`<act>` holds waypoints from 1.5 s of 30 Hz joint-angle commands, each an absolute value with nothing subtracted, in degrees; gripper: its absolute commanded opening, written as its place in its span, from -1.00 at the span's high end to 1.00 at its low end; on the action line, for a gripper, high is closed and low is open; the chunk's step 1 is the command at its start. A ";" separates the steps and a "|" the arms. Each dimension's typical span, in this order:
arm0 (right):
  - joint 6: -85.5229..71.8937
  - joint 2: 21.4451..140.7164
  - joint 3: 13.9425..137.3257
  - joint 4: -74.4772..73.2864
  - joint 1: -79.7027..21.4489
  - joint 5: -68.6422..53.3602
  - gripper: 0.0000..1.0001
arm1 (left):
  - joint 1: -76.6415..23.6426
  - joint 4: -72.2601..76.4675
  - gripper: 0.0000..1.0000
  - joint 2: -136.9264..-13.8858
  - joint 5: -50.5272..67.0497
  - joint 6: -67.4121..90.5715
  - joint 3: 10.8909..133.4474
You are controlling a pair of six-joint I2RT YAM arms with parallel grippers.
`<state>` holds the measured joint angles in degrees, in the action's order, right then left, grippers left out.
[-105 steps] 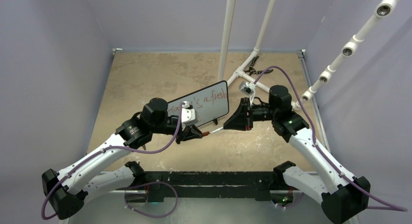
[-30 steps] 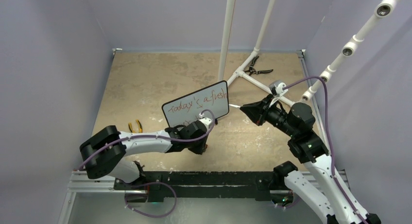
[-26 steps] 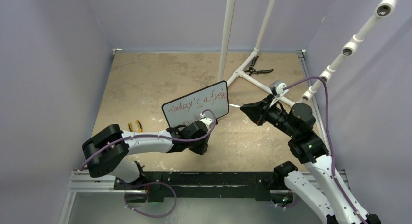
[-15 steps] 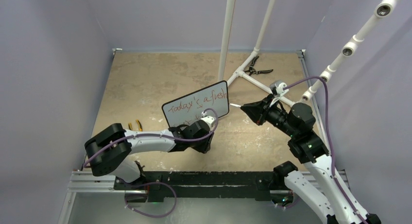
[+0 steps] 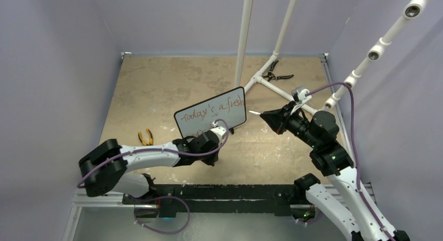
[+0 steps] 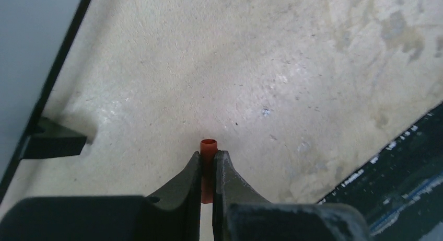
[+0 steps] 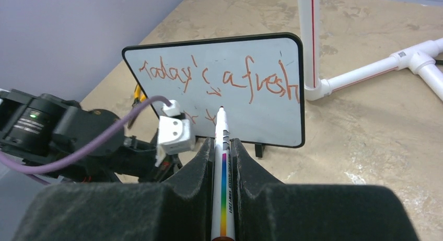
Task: Write a sentence on the whiteboard
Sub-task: Close the whiteboard marker at the center of the board.
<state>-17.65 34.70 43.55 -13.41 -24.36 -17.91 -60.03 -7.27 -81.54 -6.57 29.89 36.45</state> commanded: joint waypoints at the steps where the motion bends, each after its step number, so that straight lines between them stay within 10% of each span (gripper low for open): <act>1: -18.95 34.00 45.09 -15.22 -24.43 -19.43 1.00 | -59.88 -8.60 1.00 -70.83 -5.62 23.61 37.70; 15: -18.94 38.81 44.71 -16.57 -24.42 -58.16 1.00 | -53.68 -15.08 1.00 -55.57 31.33 -8.19 49.23; 45: -18.63 43.31 46.16 -16.83 -24.43 -59.94 1.00 | -53.22 -12.06 1.00 -56.30 38.26 -5.20 47.52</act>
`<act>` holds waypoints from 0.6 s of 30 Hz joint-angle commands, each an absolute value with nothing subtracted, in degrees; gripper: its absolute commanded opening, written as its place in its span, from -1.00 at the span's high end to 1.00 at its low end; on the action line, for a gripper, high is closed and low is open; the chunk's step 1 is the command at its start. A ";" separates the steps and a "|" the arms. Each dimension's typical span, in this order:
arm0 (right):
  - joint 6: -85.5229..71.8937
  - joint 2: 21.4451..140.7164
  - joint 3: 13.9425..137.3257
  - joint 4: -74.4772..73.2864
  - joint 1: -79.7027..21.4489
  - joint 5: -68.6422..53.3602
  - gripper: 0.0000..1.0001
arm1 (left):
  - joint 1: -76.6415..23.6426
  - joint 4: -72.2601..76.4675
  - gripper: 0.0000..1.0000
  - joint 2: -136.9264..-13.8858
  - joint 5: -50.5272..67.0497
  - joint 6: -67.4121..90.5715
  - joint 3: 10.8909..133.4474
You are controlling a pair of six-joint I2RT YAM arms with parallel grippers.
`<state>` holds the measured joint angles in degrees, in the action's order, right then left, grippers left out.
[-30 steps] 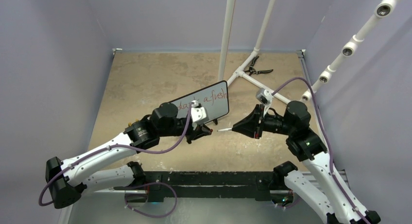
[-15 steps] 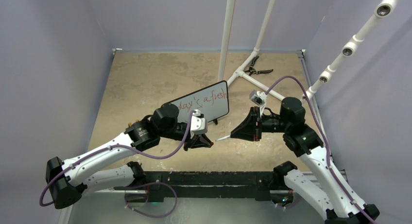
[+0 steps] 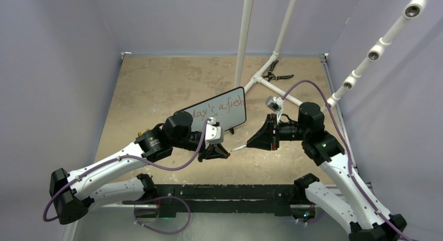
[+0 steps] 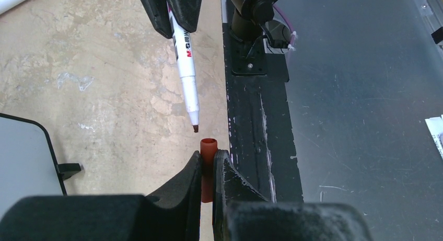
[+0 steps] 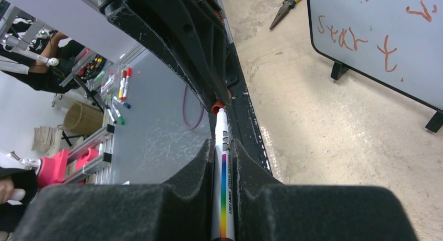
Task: Write a sentence on the whiteboard
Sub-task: Close the whiteboard marker at the center of the board.
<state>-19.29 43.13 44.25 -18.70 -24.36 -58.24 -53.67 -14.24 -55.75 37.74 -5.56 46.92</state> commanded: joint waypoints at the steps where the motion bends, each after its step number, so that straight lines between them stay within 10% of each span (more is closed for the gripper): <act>1: -18.57 43.44 46.15 -16.79 -24.43 -60.02 1.00 | -53.18 -12.07 1.00 -56.45 38.18 -5.12 47.67; 18: -17.48 45.28 45.41 -16.39 -24.43 -60.14 1.00 | -51.62 -10.13 1.00 -56.69 40.18 -3.42 47.78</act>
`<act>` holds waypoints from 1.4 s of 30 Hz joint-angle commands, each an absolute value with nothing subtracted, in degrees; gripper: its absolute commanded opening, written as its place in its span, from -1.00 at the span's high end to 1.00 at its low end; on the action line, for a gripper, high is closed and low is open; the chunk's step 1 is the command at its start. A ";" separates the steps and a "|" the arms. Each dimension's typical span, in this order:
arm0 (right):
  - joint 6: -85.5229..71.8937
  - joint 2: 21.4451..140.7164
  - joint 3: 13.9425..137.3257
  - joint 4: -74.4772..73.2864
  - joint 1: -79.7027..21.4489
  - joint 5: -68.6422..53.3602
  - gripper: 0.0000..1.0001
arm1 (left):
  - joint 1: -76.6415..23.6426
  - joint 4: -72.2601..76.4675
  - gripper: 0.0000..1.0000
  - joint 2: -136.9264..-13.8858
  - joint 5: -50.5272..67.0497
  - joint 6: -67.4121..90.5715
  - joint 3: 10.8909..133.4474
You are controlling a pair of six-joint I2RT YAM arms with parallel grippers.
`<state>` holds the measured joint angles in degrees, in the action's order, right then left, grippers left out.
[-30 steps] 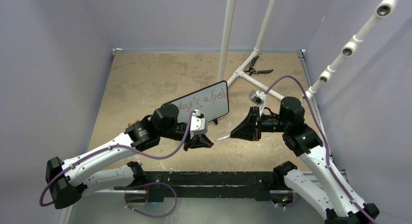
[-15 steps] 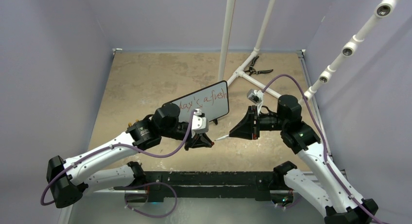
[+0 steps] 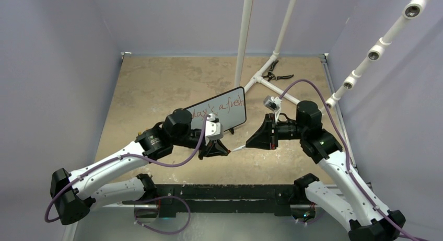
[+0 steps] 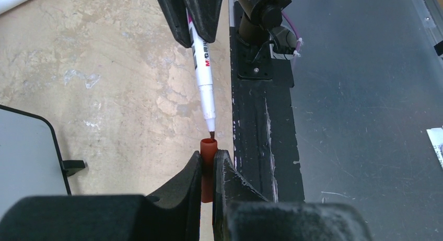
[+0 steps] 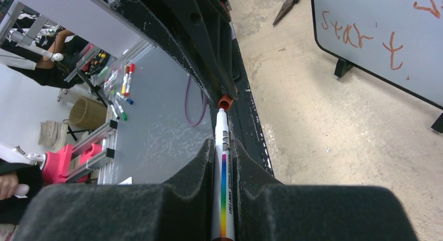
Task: Write a sentence on the whiteboard
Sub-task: Close the whiteboard marker at the center of the board.
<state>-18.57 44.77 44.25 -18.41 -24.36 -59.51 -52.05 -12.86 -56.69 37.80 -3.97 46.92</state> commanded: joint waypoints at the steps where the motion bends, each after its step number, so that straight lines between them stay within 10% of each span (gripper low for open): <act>1: -17.41 45.42 45.42 -16.35 -24.42 -60.12 1.00 | -51.59 -10.03 1.00 -56.69 40.77 -3.49 47.74; 42: -16.36 45.10 45.98 -16.95 -24.43 -60.03 1.00 | -51.09 -10.73 1.00 -58.94 40.12 -3.10 47.77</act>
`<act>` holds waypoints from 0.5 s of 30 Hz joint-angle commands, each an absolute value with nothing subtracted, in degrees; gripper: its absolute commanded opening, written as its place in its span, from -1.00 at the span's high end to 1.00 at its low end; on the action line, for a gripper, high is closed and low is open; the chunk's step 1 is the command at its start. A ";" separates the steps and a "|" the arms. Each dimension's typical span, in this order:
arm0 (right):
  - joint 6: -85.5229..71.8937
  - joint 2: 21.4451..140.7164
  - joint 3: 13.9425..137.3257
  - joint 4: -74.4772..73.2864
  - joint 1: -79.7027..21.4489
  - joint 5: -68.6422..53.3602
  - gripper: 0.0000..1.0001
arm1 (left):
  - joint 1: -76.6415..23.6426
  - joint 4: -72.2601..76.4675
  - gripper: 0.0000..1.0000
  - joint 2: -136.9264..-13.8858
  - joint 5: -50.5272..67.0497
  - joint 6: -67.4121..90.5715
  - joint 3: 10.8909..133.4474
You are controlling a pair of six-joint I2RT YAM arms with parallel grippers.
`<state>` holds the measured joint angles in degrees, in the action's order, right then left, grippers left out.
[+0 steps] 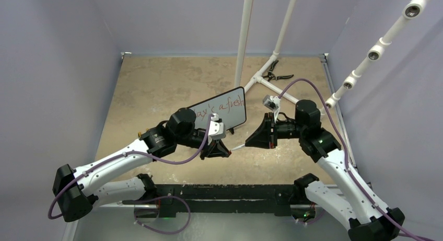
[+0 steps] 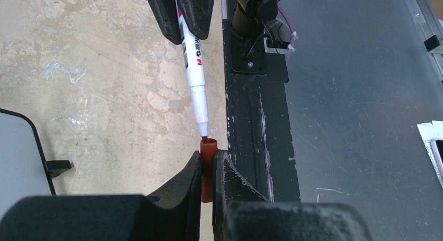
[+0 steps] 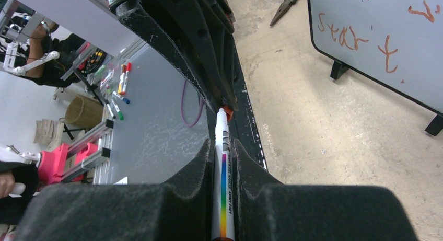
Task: Write a sentence on the whiteboard
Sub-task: Close the whiteboard marker at the center of the board.
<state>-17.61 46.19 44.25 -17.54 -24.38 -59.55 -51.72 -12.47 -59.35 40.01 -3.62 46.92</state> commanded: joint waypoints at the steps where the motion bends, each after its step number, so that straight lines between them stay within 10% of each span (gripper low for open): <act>1: -16.35 45.00 45.87 -17.10 -24.39 -59.95 1.00 | -51.03 -10.66 1.00 -58.89 40.31 -3.01 47.73; 15: -15.92 45.56 45.33 -17.18 -24.43 -58.97 1.00 | -50.66 -9.85 1.00 -57.56 40.96 -2.64 47.46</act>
<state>-16.99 45.58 44.25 -17.65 -24.36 -59.33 -51.03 -12.43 -59.05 40.07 -3.55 46.92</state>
